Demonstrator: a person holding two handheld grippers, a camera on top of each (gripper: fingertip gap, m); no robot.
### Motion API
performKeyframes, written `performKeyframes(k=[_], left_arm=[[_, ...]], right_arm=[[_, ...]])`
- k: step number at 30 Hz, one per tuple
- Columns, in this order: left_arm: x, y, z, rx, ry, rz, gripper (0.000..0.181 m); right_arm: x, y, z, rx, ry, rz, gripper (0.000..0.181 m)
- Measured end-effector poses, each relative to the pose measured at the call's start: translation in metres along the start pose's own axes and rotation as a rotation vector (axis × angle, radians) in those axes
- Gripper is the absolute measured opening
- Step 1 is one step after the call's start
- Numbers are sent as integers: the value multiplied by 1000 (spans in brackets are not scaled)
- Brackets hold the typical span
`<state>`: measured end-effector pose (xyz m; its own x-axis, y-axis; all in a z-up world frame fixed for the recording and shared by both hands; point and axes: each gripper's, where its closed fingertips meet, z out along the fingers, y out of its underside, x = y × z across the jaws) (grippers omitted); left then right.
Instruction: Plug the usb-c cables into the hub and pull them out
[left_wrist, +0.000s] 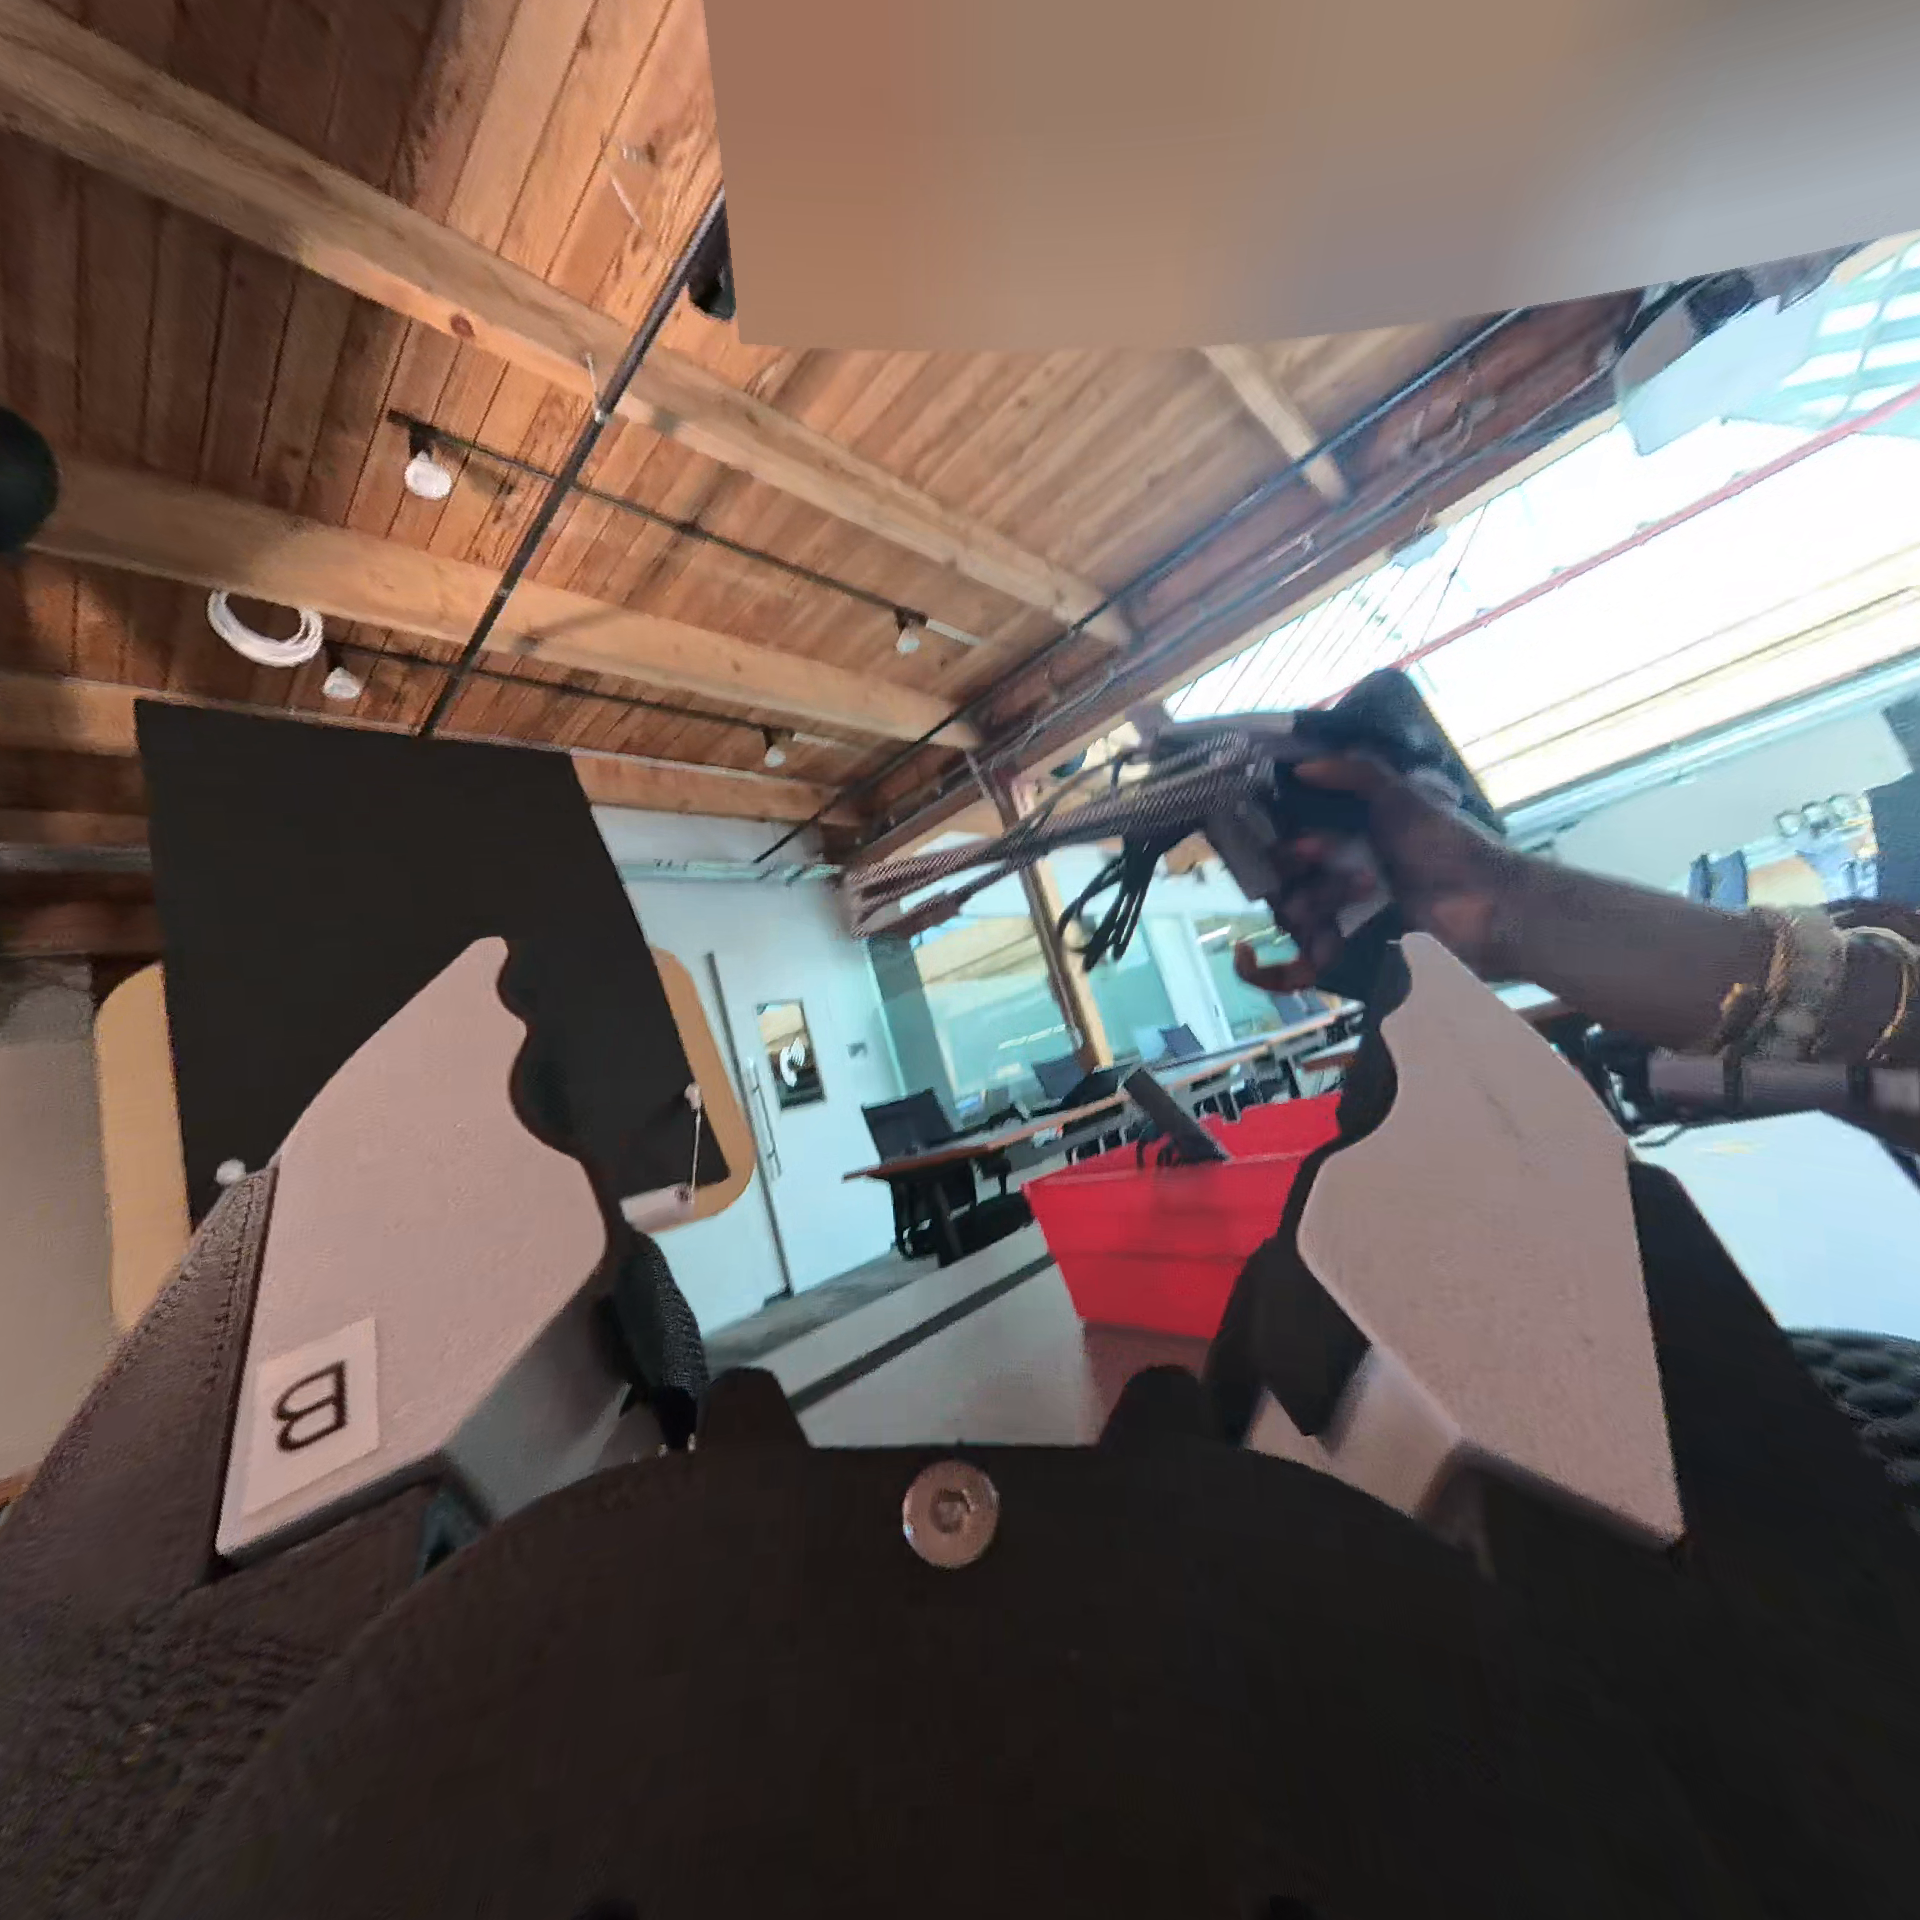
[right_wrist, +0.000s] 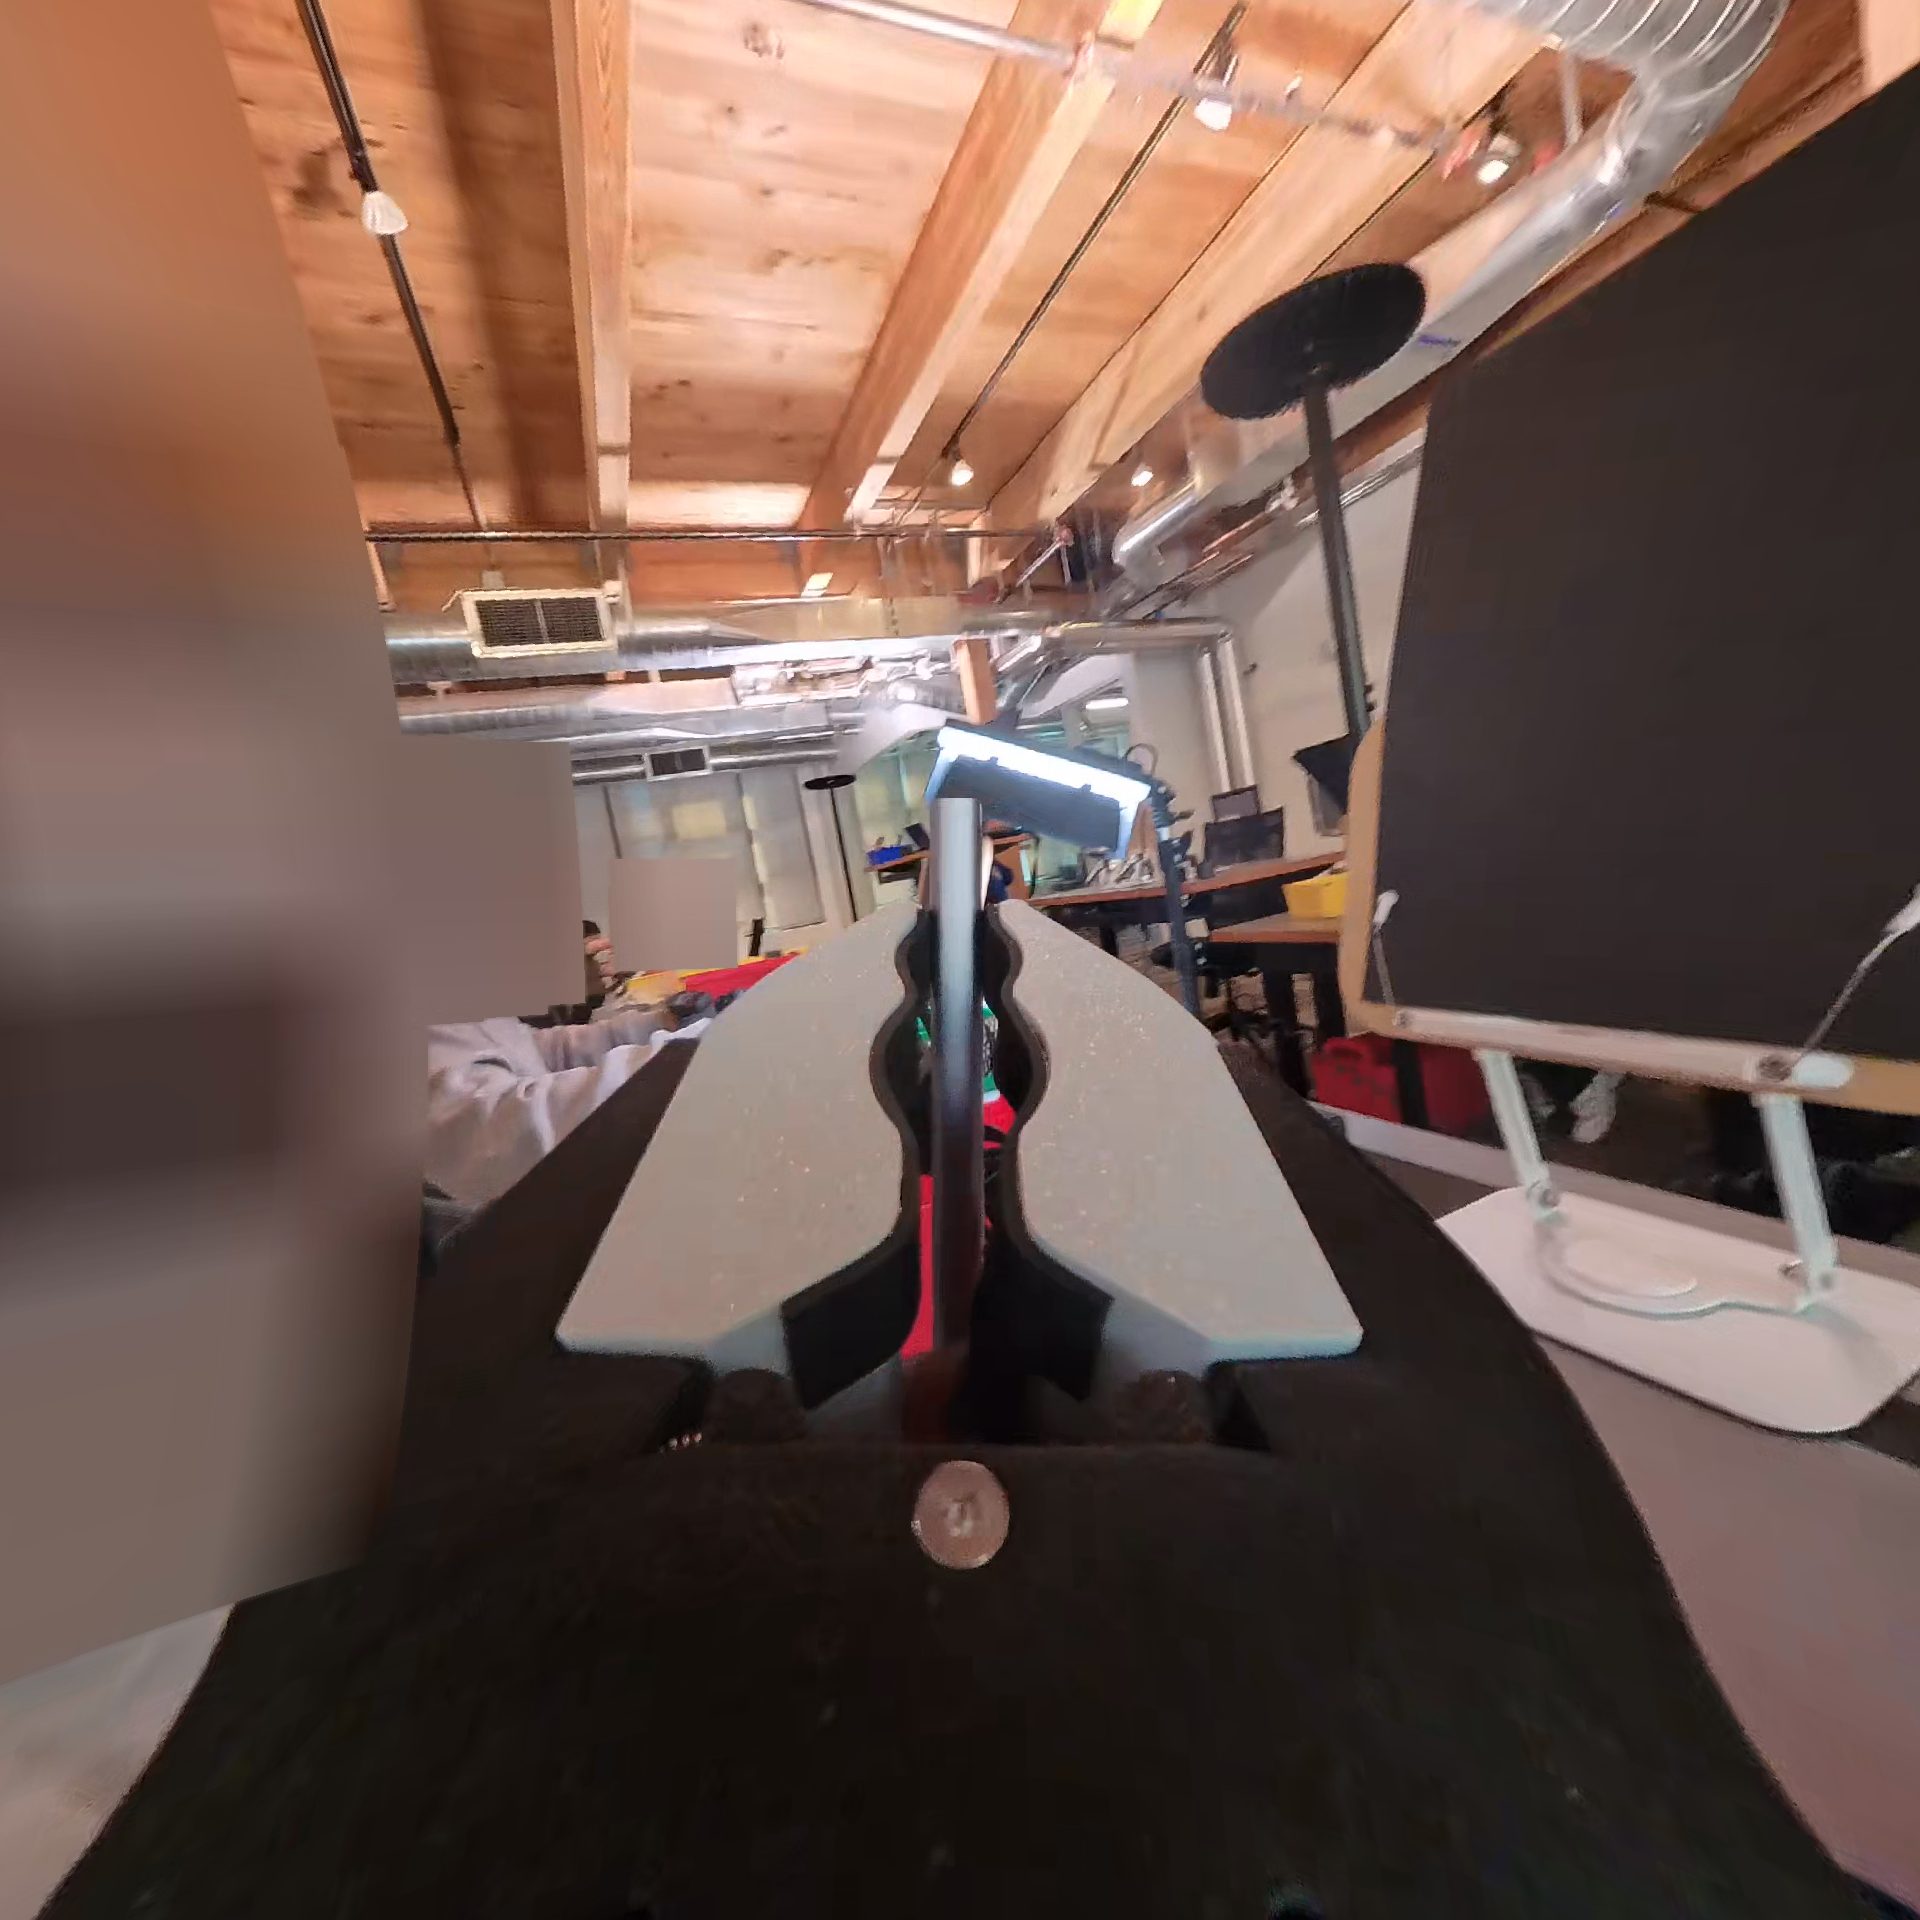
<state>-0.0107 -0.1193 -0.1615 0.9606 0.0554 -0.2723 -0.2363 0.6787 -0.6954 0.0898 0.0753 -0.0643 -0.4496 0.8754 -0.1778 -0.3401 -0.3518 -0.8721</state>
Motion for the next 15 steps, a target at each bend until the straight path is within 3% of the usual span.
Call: performKeyframes(k=[3,9,15], left_arm=[[-6,2,-2,-3,-27,-46,140],[-15,1,-5,15,-63,-102,137],[-2,14,-1,-71,23,-159,120]], right_arm=[[9,-27,-2,-8,76,-105,8],[39,-75,-12,-188,380,-561,8],[83,-121,-26,-246,694,-1008,8]])
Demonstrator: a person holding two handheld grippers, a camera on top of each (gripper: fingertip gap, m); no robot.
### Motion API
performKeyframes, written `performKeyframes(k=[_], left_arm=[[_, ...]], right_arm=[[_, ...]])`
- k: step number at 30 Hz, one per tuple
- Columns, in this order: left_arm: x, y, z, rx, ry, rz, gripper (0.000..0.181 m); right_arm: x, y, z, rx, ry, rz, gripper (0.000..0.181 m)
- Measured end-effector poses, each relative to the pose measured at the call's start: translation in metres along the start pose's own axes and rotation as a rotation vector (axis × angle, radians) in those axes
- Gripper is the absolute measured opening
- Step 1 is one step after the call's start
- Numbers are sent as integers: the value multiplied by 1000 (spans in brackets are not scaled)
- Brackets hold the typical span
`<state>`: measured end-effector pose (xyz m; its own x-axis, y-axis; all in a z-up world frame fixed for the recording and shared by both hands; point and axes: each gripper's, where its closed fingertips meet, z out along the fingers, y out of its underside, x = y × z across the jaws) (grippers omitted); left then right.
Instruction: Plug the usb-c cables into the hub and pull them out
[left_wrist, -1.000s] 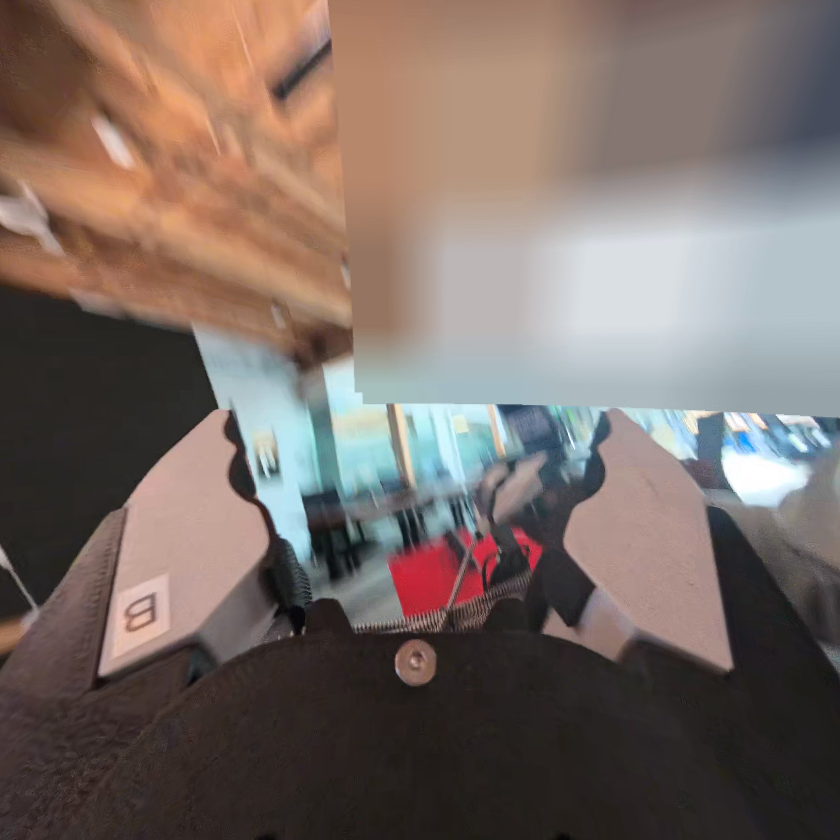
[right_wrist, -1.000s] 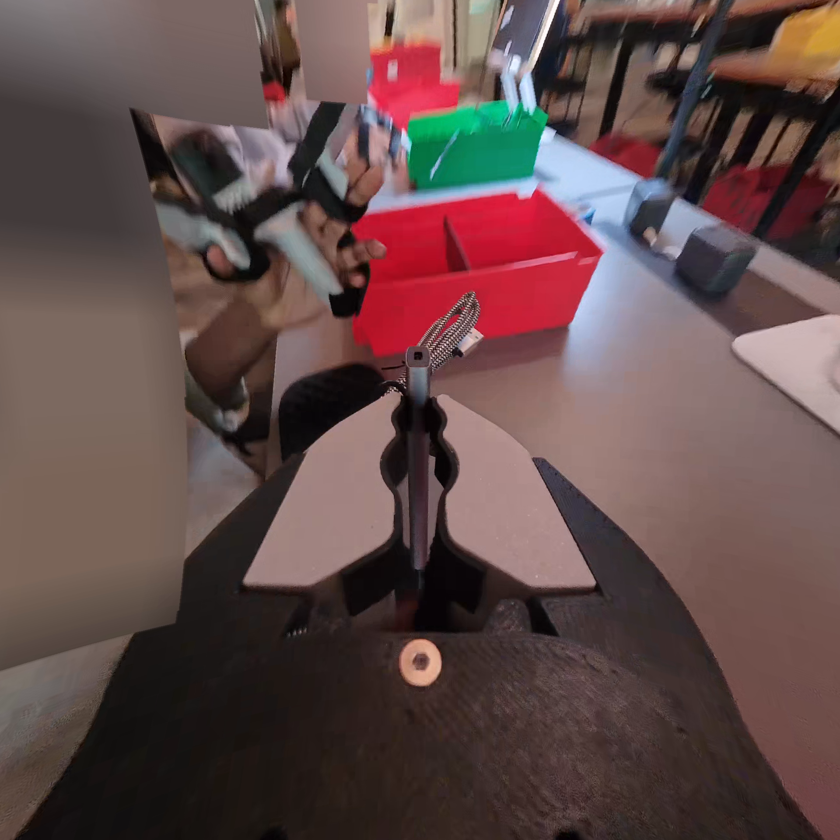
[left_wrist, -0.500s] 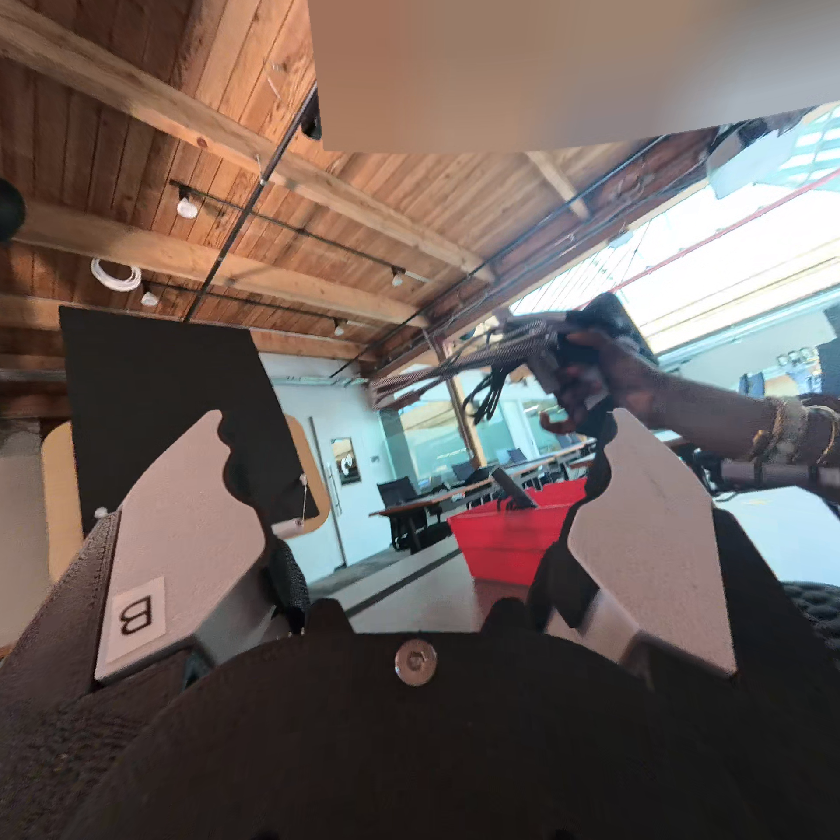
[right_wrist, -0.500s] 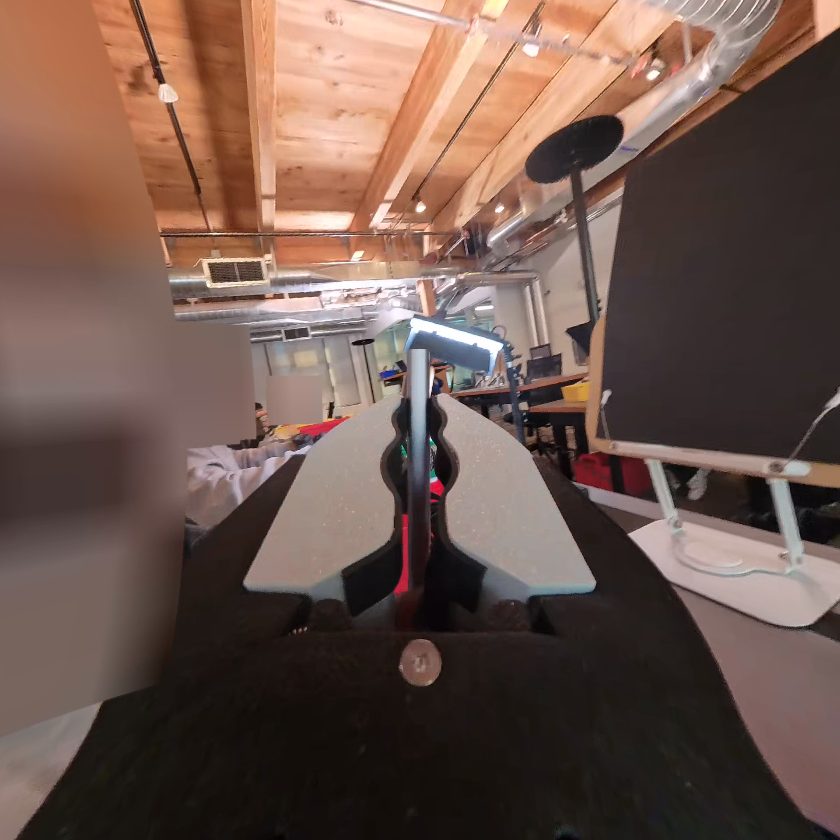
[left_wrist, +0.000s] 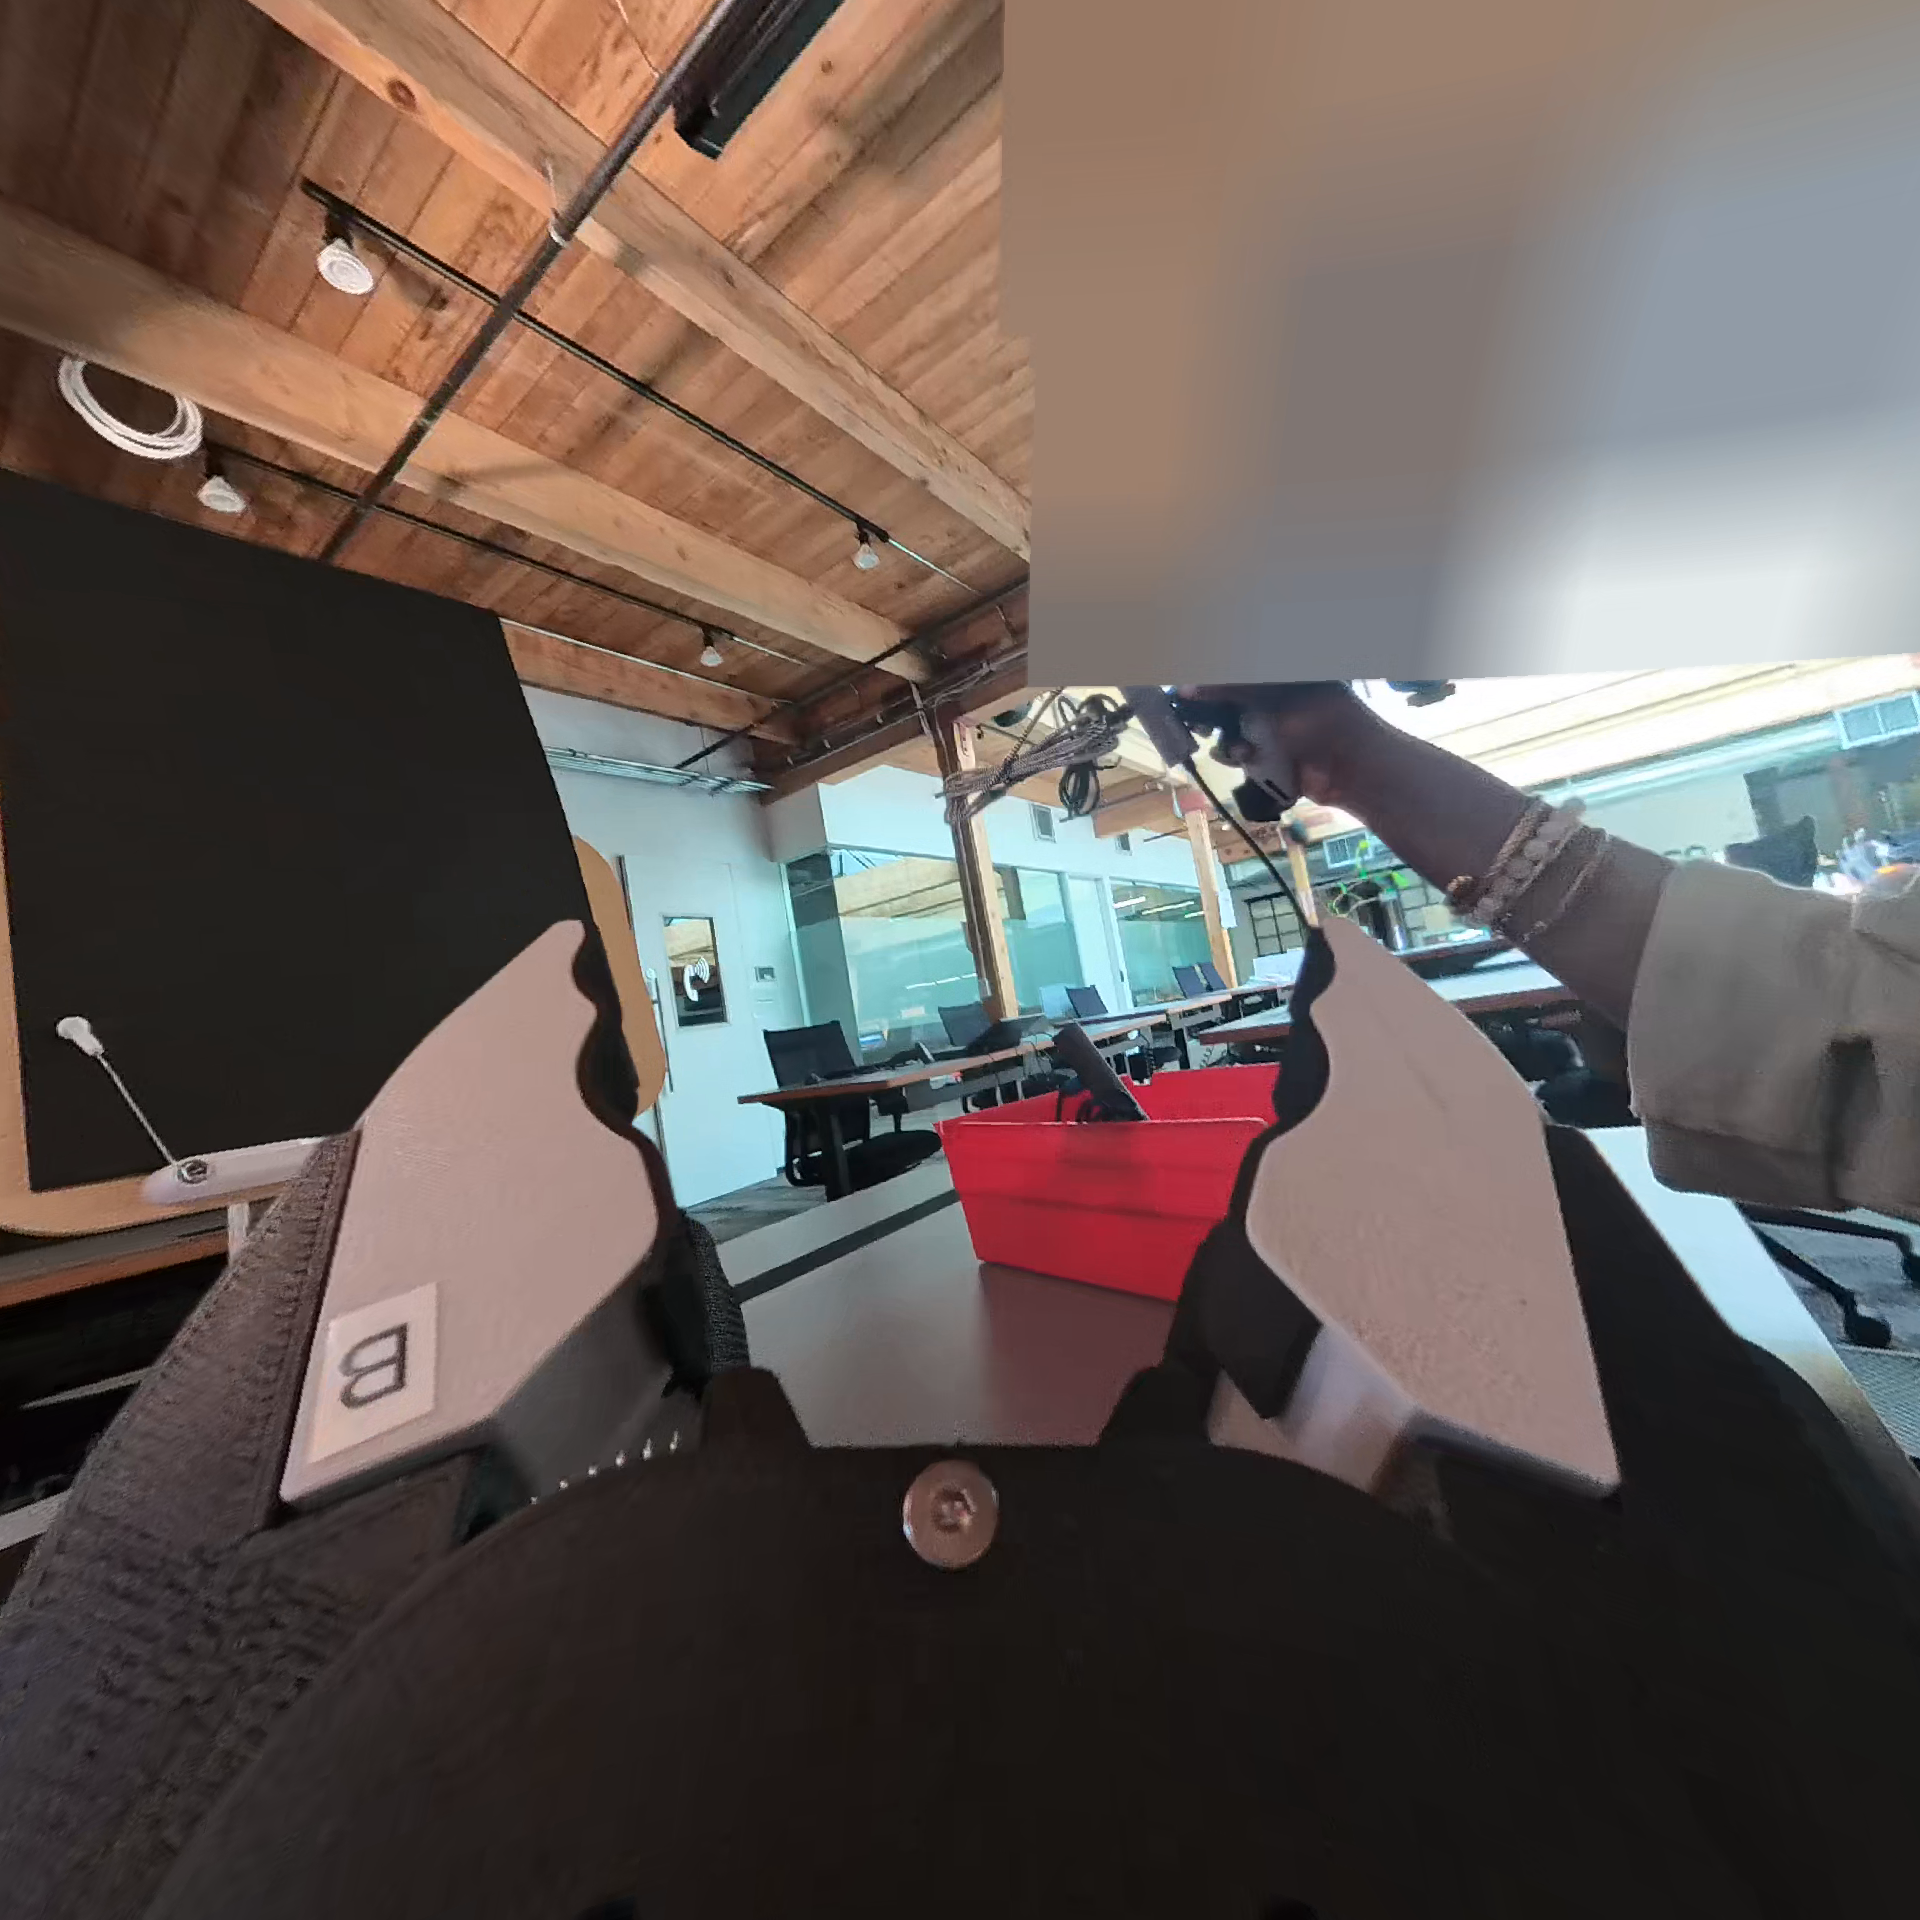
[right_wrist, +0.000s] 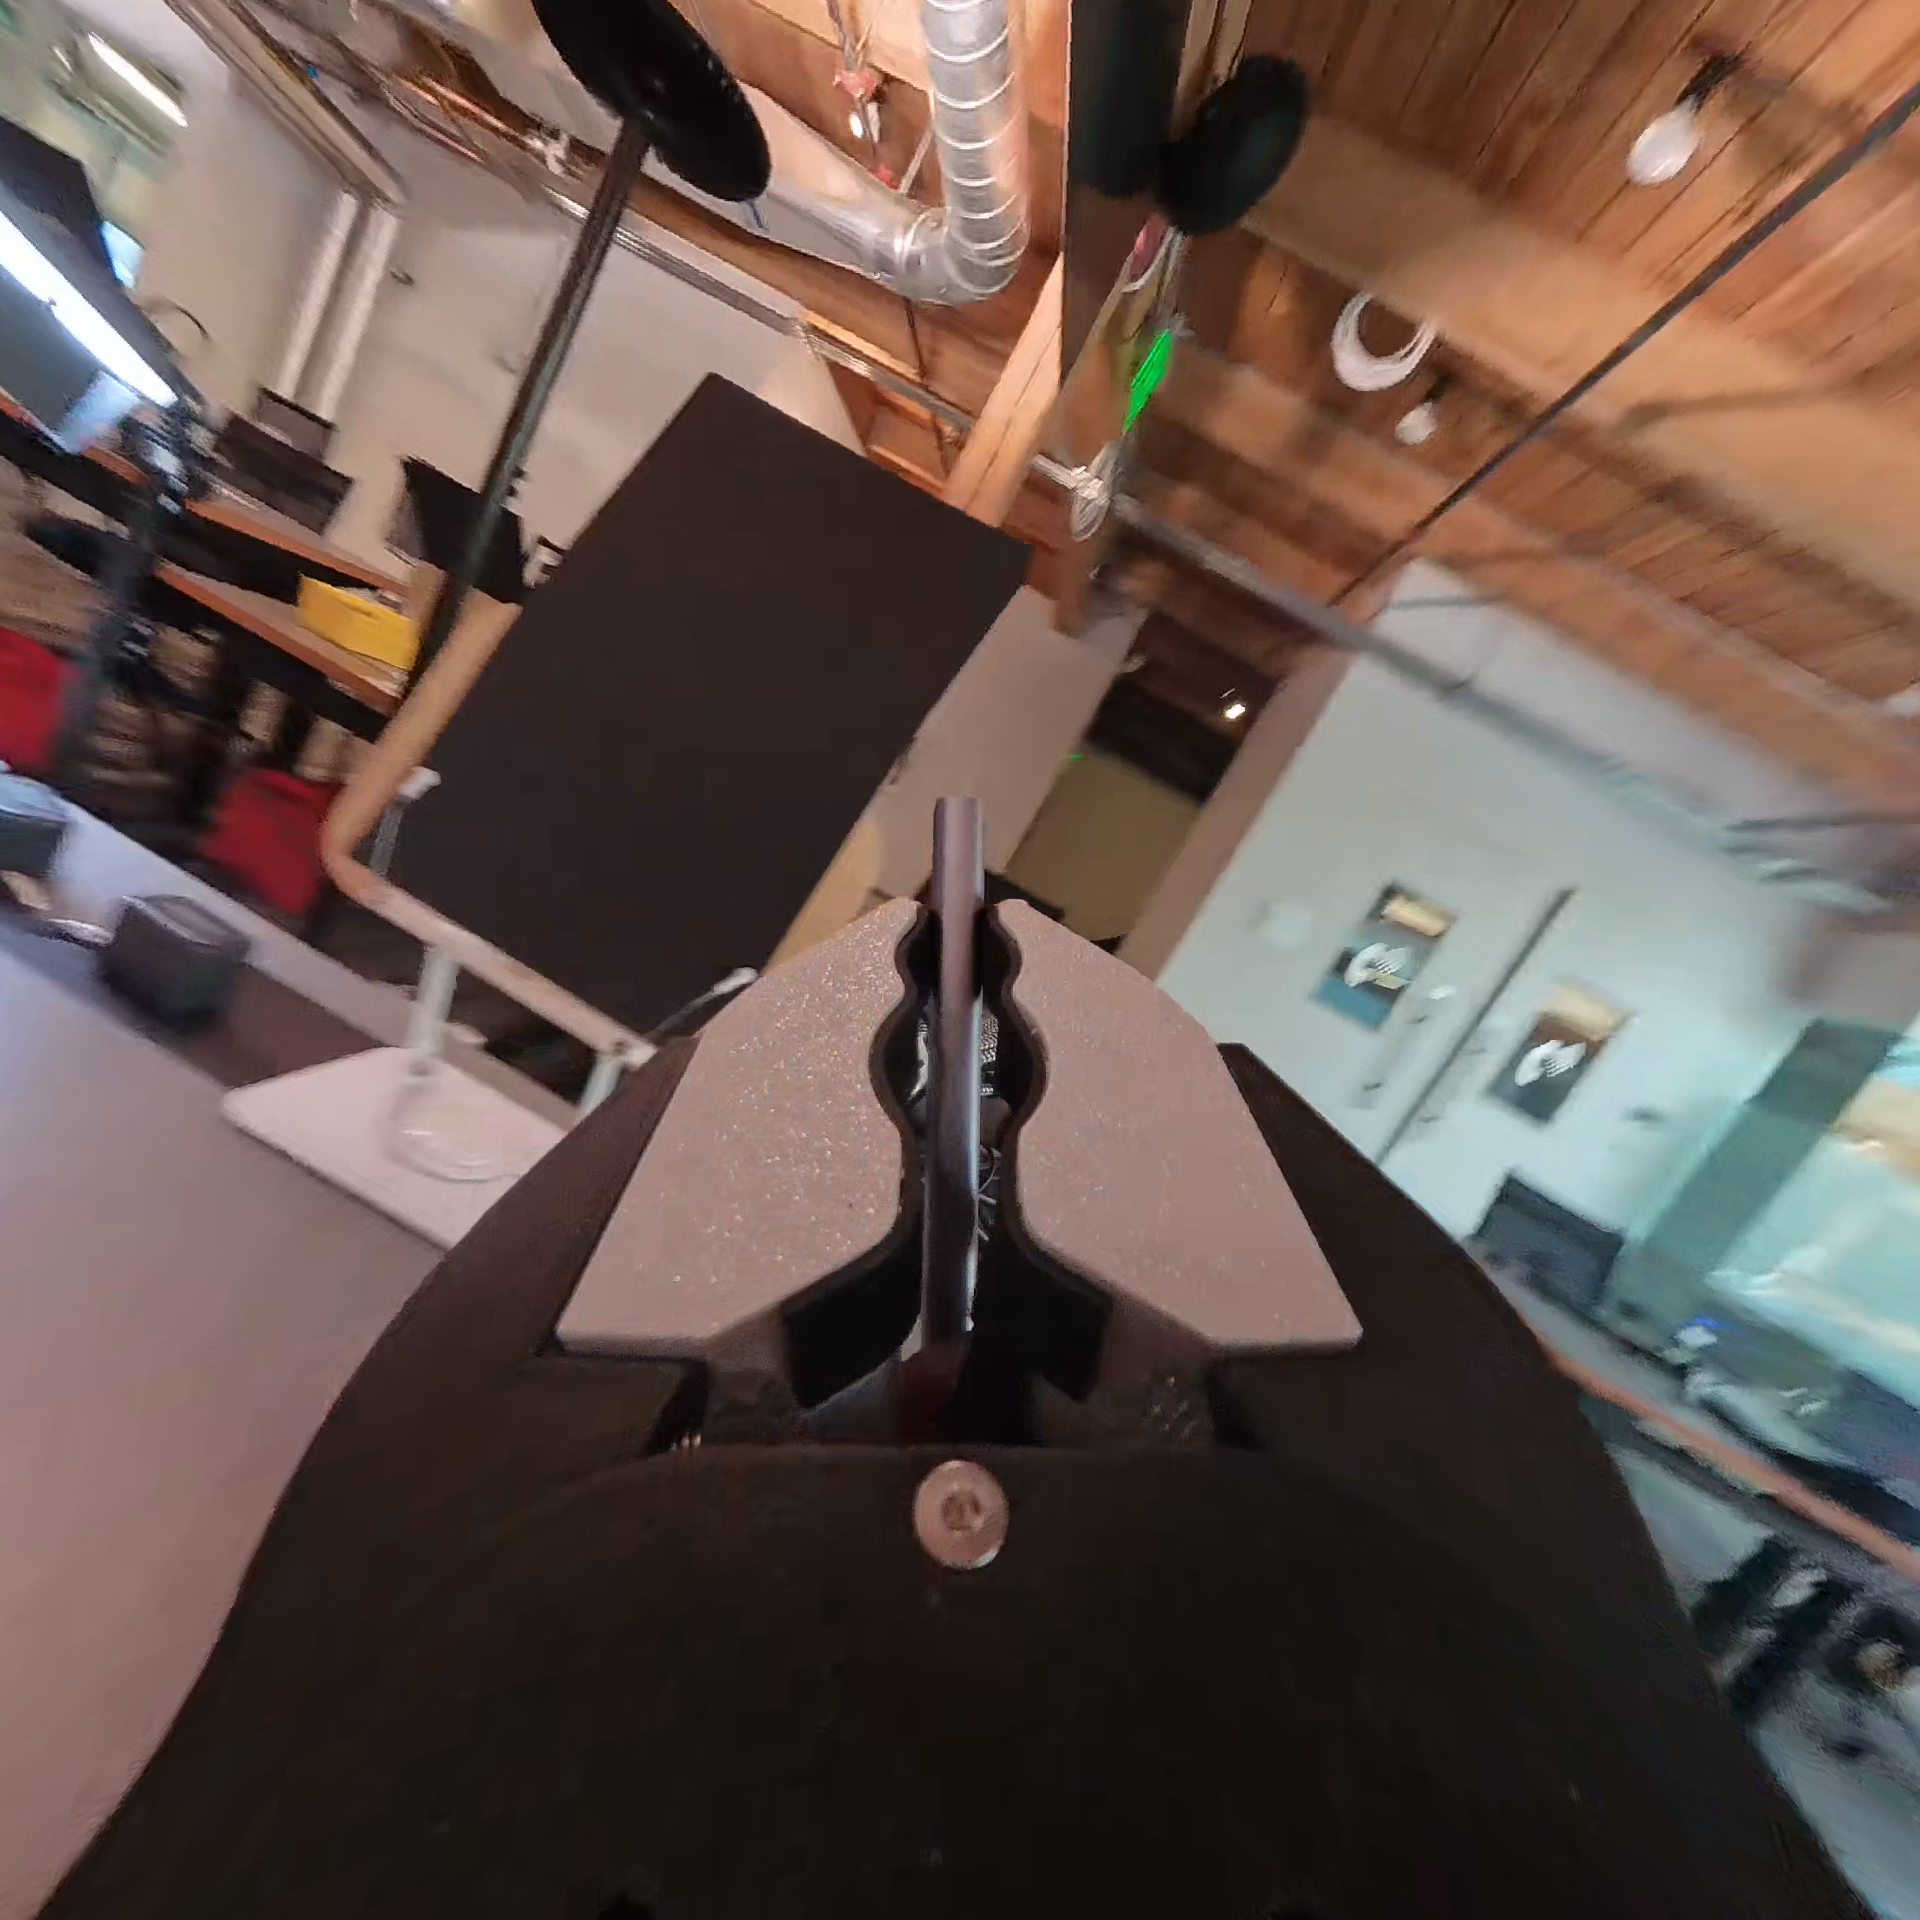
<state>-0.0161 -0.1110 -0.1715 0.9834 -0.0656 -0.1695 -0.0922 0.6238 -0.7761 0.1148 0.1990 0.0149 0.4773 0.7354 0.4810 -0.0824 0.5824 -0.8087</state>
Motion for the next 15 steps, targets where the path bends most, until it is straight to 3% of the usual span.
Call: performKeyframes(k=[3,8,12,15], left_arm=[[1,1,0,-14,-1,29,118],[0,-4,-1,15,-5,24,118],[-3,-1,-1,0,-18,20,118],[-1,1,0,-13,-15,43,119]], right_arm=[[7,13,6,103,38,-114,8],[6,65,-9,220,105,-61,8],[-8,120,-22,46,138,5,8],[-18,156,-36,-174,158,39,8]])
